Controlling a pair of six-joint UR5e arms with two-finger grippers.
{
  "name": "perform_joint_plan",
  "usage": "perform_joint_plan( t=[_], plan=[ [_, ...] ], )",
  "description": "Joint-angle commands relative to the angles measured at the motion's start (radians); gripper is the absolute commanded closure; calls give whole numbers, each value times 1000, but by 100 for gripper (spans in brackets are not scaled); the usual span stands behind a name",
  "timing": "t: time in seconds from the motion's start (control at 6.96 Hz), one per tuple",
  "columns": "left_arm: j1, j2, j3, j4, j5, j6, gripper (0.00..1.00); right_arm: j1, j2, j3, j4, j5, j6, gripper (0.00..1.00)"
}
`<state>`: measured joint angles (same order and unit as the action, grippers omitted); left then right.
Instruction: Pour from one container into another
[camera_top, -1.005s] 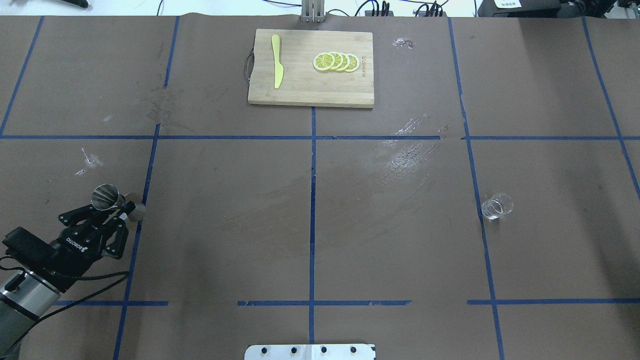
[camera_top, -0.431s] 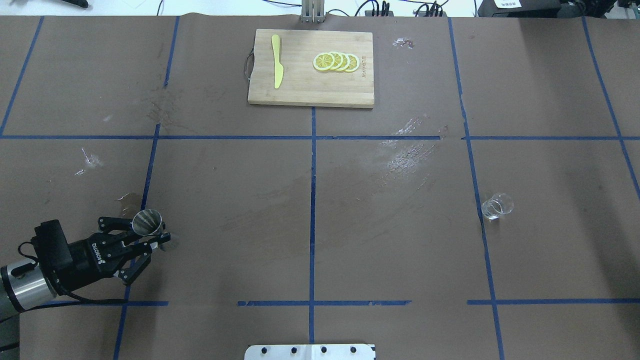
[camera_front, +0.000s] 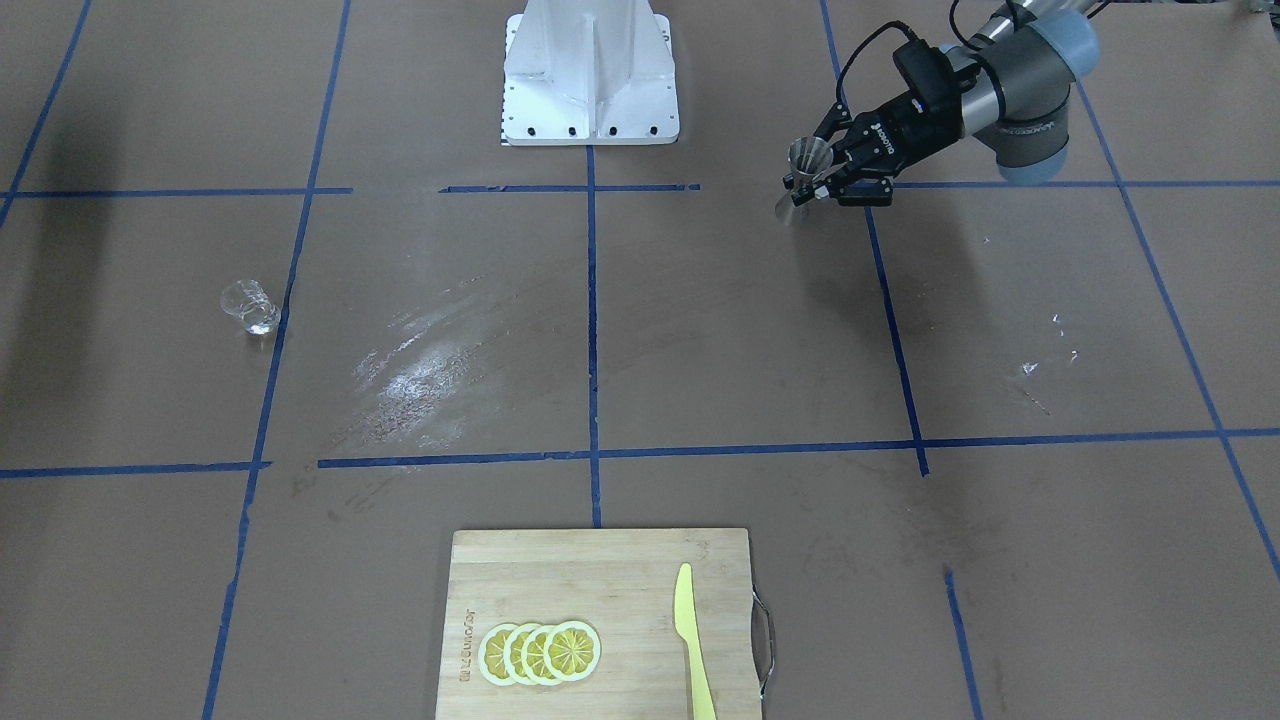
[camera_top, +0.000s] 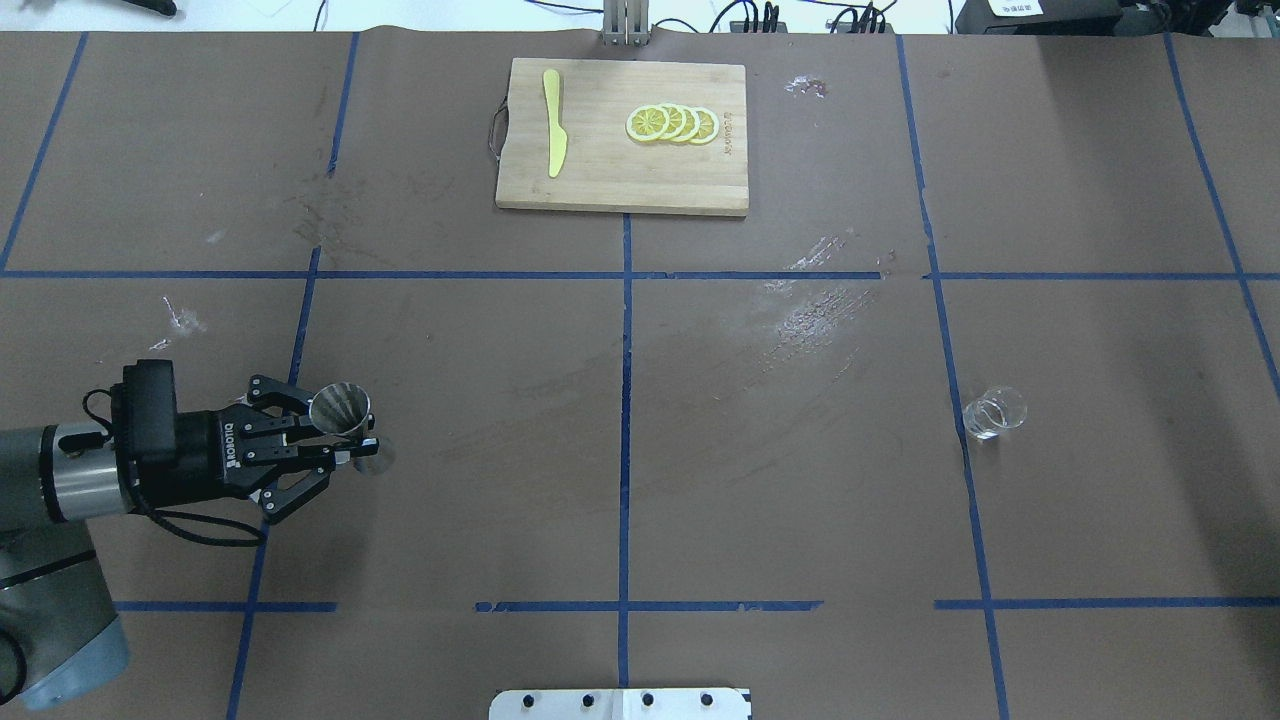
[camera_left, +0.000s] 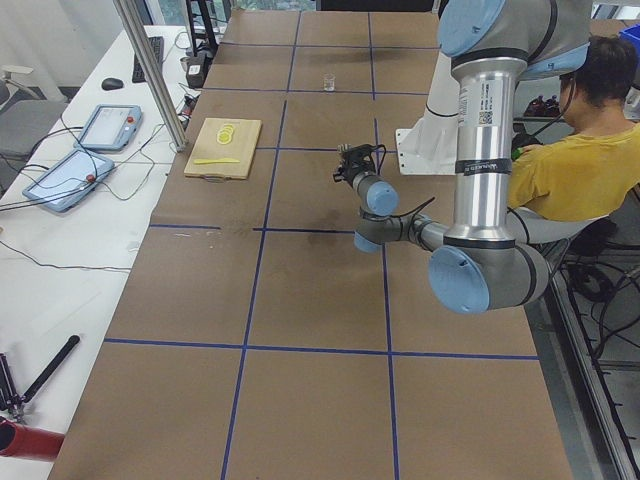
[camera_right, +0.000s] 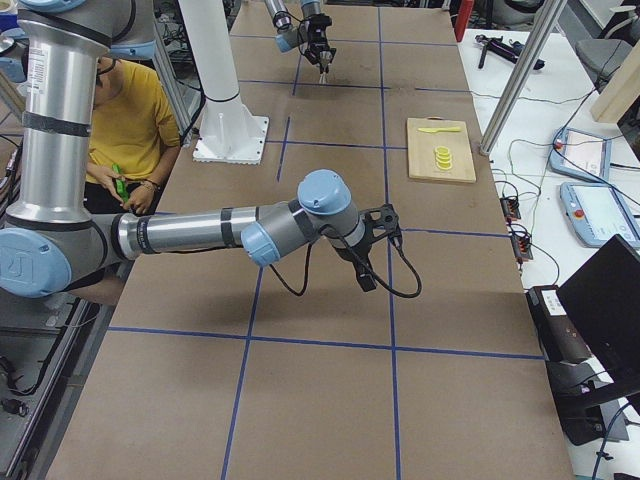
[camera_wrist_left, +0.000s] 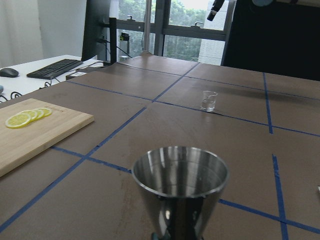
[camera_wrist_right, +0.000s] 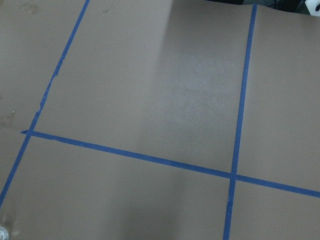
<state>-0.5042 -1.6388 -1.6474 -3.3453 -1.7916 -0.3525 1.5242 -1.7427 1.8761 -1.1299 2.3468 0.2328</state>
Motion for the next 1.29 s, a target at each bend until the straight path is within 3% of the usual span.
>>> perform_joint_plan(
  t=[0.0, 0.29, 0.43, 0.86, 1.15],
  plan=[
    [-22, -161, 61, 93, -37, 0, 100, 1, 0, -2, 28, 0, -1, 0],
    [-22, -290, 115, 188, -54, 32, 100, 1, 0, -2, 28, -1, -1, 0],
    [-17, -387, 159, 292, -52, 159, 100, -1, 2, -2, 28, -1, -1, 0],
    [9, -455, 216, 319, -51, 333, 100, -1, 2, 3, 30, 2, 2, 0],
    [21, -469, 219, 320, -48, 290, 100, -4, 5, 17, 28, 6, 29, 0]
  ],
)
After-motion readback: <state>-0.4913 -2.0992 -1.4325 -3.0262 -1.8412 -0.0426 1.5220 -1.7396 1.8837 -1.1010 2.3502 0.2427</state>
